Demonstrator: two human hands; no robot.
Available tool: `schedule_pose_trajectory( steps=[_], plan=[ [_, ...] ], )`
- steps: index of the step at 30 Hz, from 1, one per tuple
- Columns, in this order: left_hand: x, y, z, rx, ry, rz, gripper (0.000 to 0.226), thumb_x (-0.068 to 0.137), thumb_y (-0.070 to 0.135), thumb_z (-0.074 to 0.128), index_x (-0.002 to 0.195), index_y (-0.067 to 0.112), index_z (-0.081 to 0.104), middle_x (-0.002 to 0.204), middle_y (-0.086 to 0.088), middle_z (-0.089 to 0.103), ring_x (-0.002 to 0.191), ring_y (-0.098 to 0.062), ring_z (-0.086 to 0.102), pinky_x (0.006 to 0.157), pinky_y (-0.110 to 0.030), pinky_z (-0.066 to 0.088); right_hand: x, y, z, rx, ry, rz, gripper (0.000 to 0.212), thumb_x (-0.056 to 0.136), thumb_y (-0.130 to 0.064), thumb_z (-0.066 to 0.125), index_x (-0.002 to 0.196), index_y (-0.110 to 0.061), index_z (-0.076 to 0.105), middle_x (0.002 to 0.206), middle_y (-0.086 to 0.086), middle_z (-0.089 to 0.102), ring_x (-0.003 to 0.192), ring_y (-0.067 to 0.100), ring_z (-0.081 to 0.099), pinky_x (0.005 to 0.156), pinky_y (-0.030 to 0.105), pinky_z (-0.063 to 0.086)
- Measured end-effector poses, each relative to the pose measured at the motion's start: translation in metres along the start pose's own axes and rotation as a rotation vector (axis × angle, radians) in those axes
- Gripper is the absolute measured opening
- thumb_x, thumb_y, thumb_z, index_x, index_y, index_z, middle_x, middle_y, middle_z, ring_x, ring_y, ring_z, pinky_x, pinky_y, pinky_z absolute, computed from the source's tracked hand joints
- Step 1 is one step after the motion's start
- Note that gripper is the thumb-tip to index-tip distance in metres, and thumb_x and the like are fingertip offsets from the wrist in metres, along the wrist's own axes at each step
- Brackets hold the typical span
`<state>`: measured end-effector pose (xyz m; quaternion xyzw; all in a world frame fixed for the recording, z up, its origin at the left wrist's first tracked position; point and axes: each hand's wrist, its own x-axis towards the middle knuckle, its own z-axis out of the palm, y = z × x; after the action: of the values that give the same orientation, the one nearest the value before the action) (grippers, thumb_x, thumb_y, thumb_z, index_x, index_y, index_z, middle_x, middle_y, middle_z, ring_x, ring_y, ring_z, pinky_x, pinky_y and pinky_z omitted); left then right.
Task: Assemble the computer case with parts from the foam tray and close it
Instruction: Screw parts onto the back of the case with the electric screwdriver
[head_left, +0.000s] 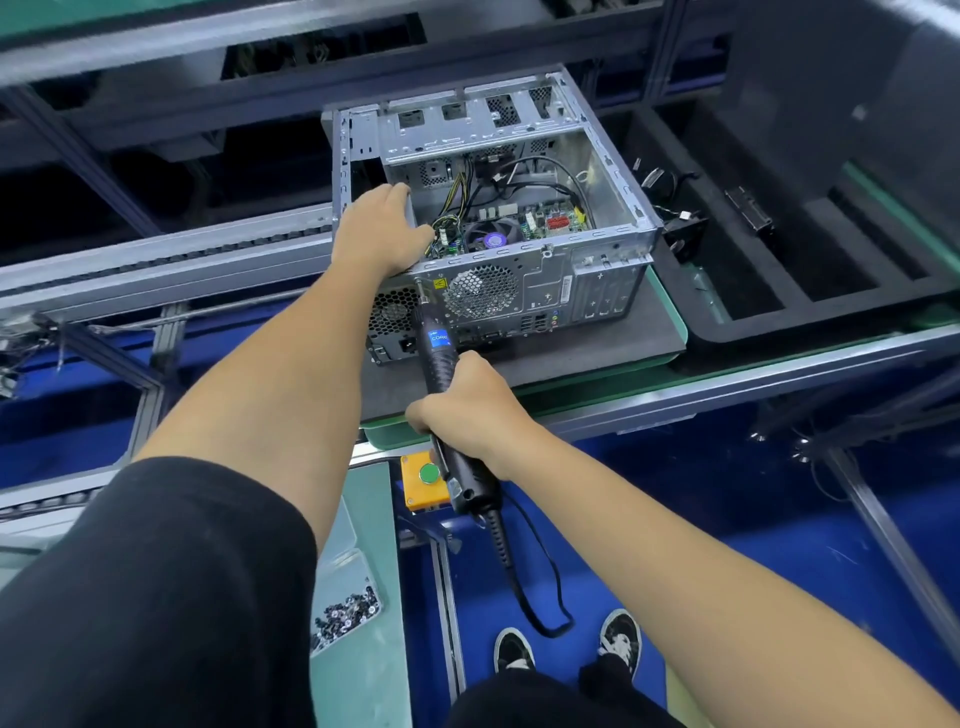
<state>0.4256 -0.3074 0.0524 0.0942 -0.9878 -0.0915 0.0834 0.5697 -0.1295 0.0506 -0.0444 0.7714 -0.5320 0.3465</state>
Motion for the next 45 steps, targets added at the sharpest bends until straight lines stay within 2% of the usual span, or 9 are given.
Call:
schedule_pose_trajectory(
  steps=[11, 13, 16, 18, 19, 23, 27, 34, 45],
  plan=[
    [-0.001, -0.002, -0.001, -0.045, -0.053, -0.038, 0.063, 0.089, 0.037, 0.046, 0.145, 0.009, 0.034, 0.146, -0.011, 0.040, 0.133, -0.028, 0.037, 0.107, -0.042, 0.031, -0.009, 0.008, -0.003, 0.051, -0.068, 0.028, 0.034, 0.076, -0.021, 0.075, 0.091, -0.016, 0.045, 0.088, 0.009, 0.053, 0.070, 0.029, 0.057, 0.070, 0.046, 0.057],
    [-0.003, -0.001, -0.003, -0.132, -0.046, -0.058, 0.063, 0.089, 0.035, 0.047, 0.145, 0.011, 0.034, 0.149, -0.007, 0.037, 0.135, -0.025, 0.035, 0.109, -0.041, 0.030, -0.013, 0.006, -0.007, 0.098, -0.079, 0.026, 0.028, 0.079, -0.014, 0.070, 0.090, -0.016, 0.044, 0.085, 0.011, 0.053, 0.063, 0.029, 0.057, 0.060, 0.042, 0.056],
    [-0.011, 0.000, -0.011, -0.336, 0.069, -0.084, 0.038, 0.084, 0.025, 0.048, 0.118, 0.011, 0.058, 0.120, -0.005, 0.057, 0.107, -0.022, 0.053, 0.091, -0.038, 0.042, -0.017, -0.007, -0.024, 0.183, -0.041, -0.021, 0.025, 0.081, -0.007, 0.066, 0.091, -0.013, 0.044, 0.075, 0.010, 0.052, 0.044, 0.024, 0.055, 0.045, 0.032, 0.050],
    [-0.019, -0.004, -0.017, -0.419, 0.082, -0.033, 0.023, 0.080, 0.023, 0.049, 0.083, 0.005, 0.063, 0.081, -0.003, 0.055, 0.075, -0.019, 0.050, 0.072, -0.033, 0.042, -0.017, -0.020, -0.043, 0.228, -0.002, -0.065, 0.024, 0.082, -0.005, 0.065, 0.092, -0.010, 0.043, 0.069, 0.011, 0.049, 0.039, 0.023, 0.053, 0.042, 0.032, 0.049],
    [-0.023, -0.008, -0.018, -0.470, 0.044, -0.006, 0.022, 0.081, 0.024, 0.052, 0.079, 0.005, 0.062, 0.077, -0.002, 0.053, 0.071, -0.017, 0.048, 0.069, -0.032, 0.040, -0.016, -0.027, -0.053, 0.249, 0.020, -0.081, 0.024, 0.083, -0.004, 0.064, 0.093, -0.010, 0.043, 0.068, 0.012, 0.048, 0.038, 0.023, 0.052, 0.042, 0.032, 0.048],
    [-0.043, -0.024, -0.026, -0.510, -0.242, 0.091, 0.042, 0.071, 0.042, 0.079, 0.104, 0.025, 0.058, 0.116, 0.007, 0.051, 0.104, -0.009, 0.049, 0.085, -0.024, 0.039, -0.007, -0.050, -0.078, 0.268, 0.087, -0.101, 0.021, 0.083, 0.001, 0.060, 0.089, -0.008, 0.042, 0.063, 0.012, 0.047, 0.036, 0.023, 0.050, 0.040, 0.031, 0.048],
    [-0.053, -0.023, -0.021, -0.285, -0.161, 0.157, 0.065, 0.067, 0.034, 0.085, 0.124, 0.020, 0.057, 0.143, -0.002, 0.046, 0.130, -0.022, 0.043, 0.107, -0.038, 0.035, 0.000, -0.055, -0.076, 0.265, 0.059, -0.069, 0.020, 0.083, 0.000, 0.060, 0.089, -0.009, 0.043, 0.063, 0.012, 0.047, 0.039, 0.023, 0.051, 0.044, 0.033, 0.049],
    [-0.060, -0.013, -0.028, -0.246, -0.135, 0.128, 0.063, 0.071, 0.047, 0.077, 0.124, 0.017, 0.062, 0.146, -0.002, 0.044, 0.131, -0.024, 0.044, 0.107, -0.040, 0.032, 0.005, -0.044, -0.062, 0.282, 0.028, -0.041, 0.019, 0.082, -0.001, 0.061, 0.090, -0.006, 0.045, 0.067, 0.013, 0.048, 0.038, 0.024, 0.051, 0.044, 0.032, 0.048],
    [-0.059, -0.002, -0.035, -0.199, -0.192, 0.120, 0.051, 0.078, 0.028, 0.076, 0.124, 0.009, 0.061, 0.148, -0.008, 0.041, 0.132, -0.026, 0.042, 0.106, -0.038, 0.034, 0.002, -0.048, -0.071, 0.275, 0.027, -0.076, 0.019, 0.082, 0.000, 0.061, 0.086, -0.008, 0.044, 0.064, 0.012, 0.048, 0.037, 0.022, 0.051, 0.043, 0.032, 0.049]
  ],
)
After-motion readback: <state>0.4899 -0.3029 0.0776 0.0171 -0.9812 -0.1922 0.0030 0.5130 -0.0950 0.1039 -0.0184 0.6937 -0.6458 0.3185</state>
